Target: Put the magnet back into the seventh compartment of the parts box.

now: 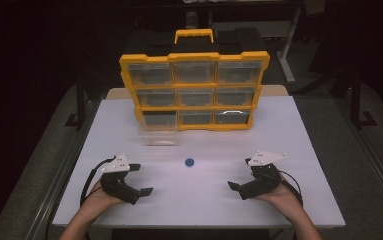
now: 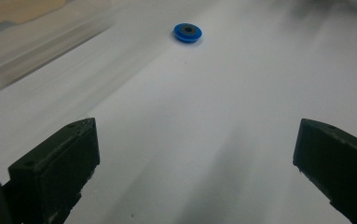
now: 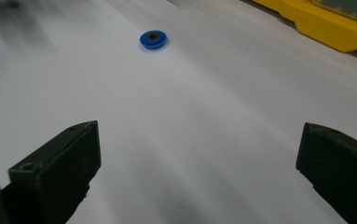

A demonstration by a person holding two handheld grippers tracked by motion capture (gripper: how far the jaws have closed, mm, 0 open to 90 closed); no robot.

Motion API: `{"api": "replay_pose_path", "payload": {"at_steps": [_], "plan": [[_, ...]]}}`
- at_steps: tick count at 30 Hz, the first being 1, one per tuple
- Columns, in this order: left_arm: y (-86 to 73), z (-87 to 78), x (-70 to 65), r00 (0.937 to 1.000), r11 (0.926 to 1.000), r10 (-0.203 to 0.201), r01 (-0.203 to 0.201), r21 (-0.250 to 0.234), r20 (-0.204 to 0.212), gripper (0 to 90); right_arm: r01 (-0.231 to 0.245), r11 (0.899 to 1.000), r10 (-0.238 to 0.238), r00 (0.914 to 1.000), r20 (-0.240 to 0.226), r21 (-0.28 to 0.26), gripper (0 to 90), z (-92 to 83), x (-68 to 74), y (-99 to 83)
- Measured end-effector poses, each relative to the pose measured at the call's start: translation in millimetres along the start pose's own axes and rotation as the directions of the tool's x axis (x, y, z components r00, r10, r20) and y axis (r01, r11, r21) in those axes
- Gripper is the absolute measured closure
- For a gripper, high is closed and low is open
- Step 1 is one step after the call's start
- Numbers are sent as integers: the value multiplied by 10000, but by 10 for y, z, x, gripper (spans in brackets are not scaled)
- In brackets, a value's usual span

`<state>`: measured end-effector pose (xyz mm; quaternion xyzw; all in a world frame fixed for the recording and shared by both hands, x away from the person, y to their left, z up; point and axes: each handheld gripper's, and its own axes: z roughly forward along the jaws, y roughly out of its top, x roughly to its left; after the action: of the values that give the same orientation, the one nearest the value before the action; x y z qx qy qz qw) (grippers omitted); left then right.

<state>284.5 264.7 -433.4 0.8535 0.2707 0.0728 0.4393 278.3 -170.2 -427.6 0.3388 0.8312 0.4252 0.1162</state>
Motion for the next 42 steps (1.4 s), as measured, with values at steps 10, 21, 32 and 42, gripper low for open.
{"api": "replay_pose_path", "payload": {"at_steps": [10, 21, 32, 42], "plan": [[-29, -26, -20, 10000, 10000, -30, 30, 35, -48, 3, 78, 10000, -78, 9998, -172, -43, 0, 85, 3, 84], [-43, -35, -16, 9999, 10000, -99, 99, 7, -68, 3, 71, 10000, -72, 9996, -288, -59, 0, 125, -15, 122], [-59, -37, -16, 9998, 9997, -217, 217, -70, -25, 3, 62, 10000, -64, 9991, -414, -32, 0, 199, -43, 198], [-59, -52, -6, 9996, 9995, -268, 268, -188, -18, 3, 95, 9999, -92, 9989, -467, 53, 0, 271, -40, 273]]}}
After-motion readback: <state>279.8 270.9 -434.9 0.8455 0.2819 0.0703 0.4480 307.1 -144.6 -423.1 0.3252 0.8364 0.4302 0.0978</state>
